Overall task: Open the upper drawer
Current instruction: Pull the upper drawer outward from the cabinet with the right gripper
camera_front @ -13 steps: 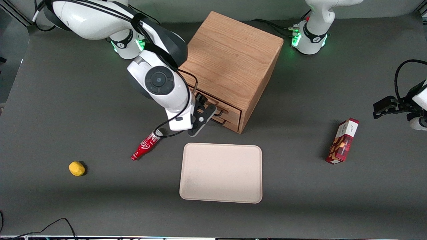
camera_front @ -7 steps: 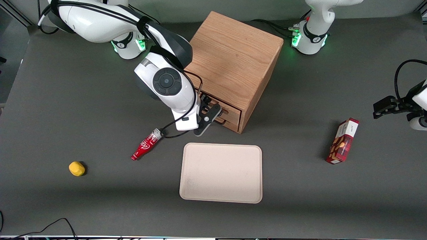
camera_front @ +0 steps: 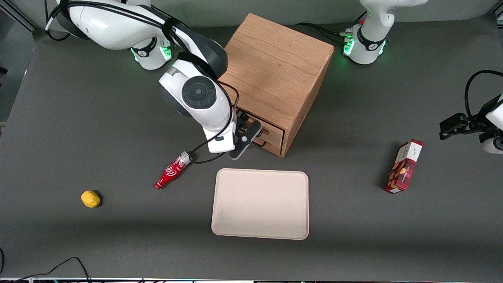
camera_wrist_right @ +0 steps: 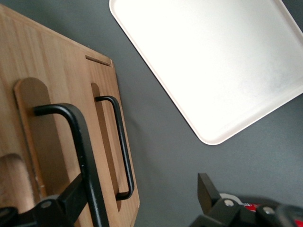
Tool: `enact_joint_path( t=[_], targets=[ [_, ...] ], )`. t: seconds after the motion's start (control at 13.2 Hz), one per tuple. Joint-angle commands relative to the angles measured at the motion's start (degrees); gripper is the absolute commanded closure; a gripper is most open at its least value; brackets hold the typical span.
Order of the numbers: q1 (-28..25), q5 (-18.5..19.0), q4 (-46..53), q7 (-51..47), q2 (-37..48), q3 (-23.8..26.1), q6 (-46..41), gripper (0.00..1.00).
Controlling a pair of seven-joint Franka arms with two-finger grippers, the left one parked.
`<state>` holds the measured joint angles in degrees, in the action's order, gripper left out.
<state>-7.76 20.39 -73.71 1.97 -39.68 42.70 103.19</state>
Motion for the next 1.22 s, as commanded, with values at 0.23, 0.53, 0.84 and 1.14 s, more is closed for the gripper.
enact_joint_path(
  t=[0.23, 0.53, 0.84, 1.14],
  targets=[
    [0.8, 3.2, 1.2, 5.3, -0.9, -2.0, 0.0, 0.00],
    [2.8, 1.9, 3.8, 10.3, -0.9, -4.1, -0.1, 0.00],
    [3.6, -1.1, 7.0, 18.0, -0.9, -9.2, 0.0, 0.00],
    [4.6, -1.1, 8.2, 22.2, -0.9, -11.1, 0.4, 0.00]
  ],
)
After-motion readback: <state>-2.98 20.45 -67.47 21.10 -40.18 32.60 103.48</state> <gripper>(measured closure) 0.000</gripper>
